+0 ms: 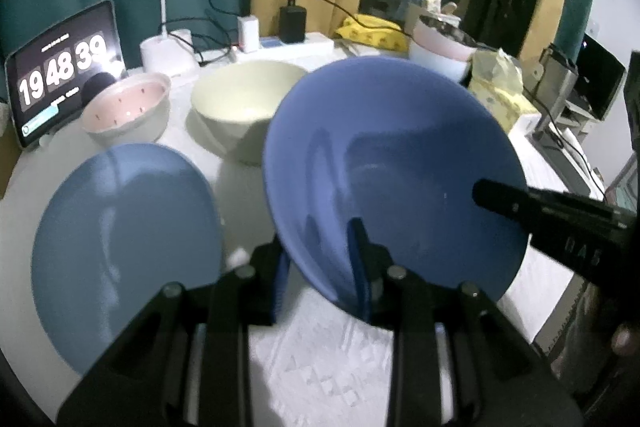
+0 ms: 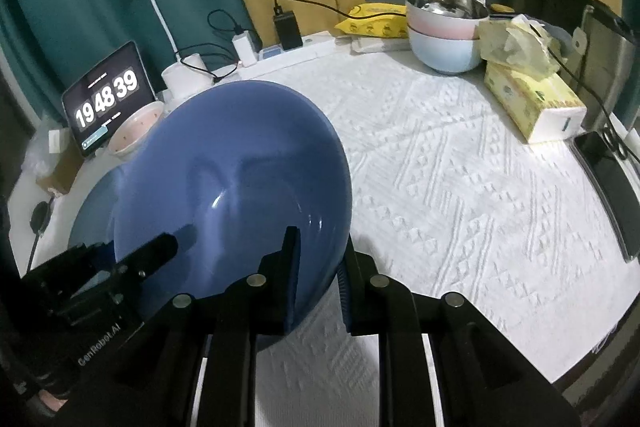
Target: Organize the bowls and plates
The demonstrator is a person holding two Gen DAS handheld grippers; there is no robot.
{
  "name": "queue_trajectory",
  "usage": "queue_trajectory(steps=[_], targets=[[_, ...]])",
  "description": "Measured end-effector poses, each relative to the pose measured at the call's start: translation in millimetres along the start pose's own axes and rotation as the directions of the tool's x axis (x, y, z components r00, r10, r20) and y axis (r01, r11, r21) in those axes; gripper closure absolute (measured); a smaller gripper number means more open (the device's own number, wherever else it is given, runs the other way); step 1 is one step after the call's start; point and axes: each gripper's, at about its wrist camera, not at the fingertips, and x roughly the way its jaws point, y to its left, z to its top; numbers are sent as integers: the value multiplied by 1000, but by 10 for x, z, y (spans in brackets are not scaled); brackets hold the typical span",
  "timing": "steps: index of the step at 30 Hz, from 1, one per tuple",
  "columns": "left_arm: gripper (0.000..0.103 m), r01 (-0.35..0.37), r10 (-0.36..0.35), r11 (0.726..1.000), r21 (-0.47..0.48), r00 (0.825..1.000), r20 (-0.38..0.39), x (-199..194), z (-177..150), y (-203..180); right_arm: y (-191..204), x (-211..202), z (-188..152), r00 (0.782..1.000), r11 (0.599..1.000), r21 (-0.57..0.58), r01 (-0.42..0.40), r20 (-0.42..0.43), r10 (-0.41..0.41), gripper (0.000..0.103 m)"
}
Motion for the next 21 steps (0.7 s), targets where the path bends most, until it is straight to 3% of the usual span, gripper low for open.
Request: queue_trajectory(steps=[8,10,16,21], targets=[[73,13,-13,1000,-4,1000,-21,-33,-47,-4,23,-33,-8,1000,1000,5,6,2,-6,82],[72,25,-24,1000,1,1000,-19,-60,-40,-13,18,-54,0,1000,1000,9,5,12,-5,71],[69,36,-36,999,-5,999,5,-159,-5,8,-30,-70,43,1000,1000,15,12,14,-12,63],[69,30,-30,999,-13,999,12,-227,17,55,-24,-129,105,999,1000,10,23,40,-23,62]])
